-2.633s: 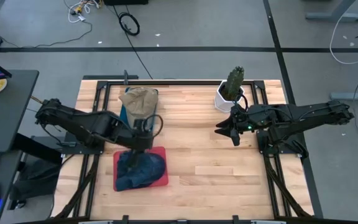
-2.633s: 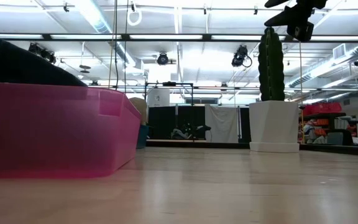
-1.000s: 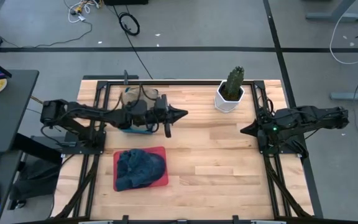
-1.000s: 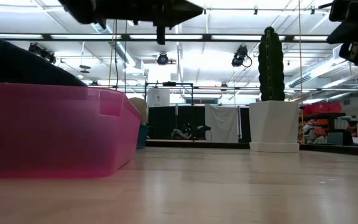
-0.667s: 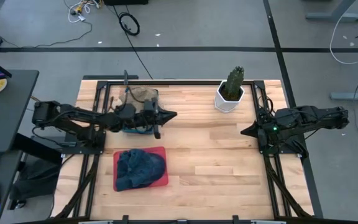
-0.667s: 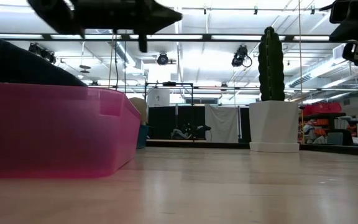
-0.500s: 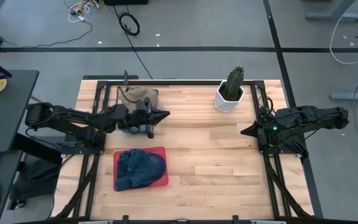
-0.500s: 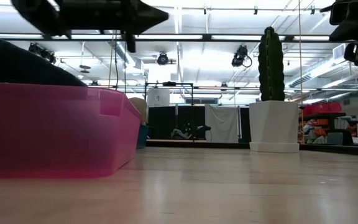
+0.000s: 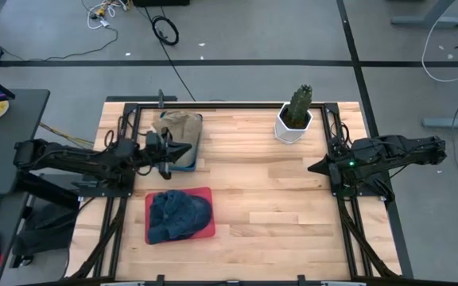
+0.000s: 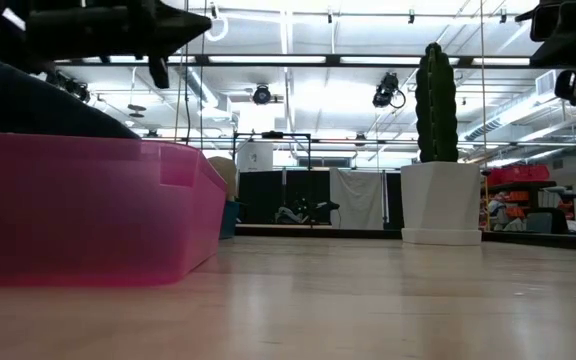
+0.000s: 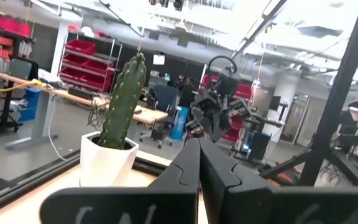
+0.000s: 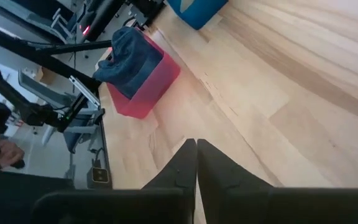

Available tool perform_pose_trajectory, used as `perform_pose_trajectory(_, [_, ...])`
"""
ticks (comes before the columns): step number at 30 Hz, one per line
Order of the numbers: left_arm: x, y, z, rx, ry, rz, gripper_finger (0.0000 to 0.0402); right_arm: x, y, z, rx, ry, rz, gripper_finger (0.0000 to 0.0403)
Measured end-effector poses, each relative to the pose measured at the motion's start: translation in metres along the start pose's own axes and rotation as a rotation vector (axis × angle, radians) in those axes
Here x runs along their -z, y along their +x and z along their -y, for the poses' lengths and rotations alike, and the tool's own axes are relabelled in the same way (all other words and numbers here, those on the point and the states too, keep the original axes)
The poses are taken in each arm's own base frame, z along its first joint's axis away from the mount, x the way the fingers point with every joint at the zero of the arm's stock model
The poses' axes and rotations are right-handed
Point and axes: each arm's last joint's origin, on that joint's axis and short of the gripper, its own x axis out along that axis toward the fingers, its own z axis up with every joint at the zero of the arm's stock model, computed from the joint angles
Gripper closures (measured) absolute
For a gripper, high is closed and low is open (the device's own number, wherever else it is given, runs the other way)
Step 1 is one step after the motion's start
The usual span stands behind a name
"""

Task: Pick & Place hat
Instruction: Return to Home Position

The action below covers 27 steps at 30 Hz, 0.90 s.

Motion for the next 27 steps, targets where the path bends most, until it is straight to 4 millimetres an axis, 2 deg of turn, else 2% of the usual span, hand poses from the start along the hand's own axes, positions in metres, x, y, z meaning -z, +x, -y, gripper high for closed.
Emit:
perform_pose_trajectory(10, [0.008,-0.034,-0.003,0.041,-0.015,0.045,0.0399,0.000,0.000,0.000,0.000,-0.043,0.000,0.0386])
perform_pose_trajectory(27, [0.015,-0.069,-0.011,0.048,-0.033,0.153,0.0399,0.000,0.000,0.000,0.000,-0.045,0.000,0.0385])
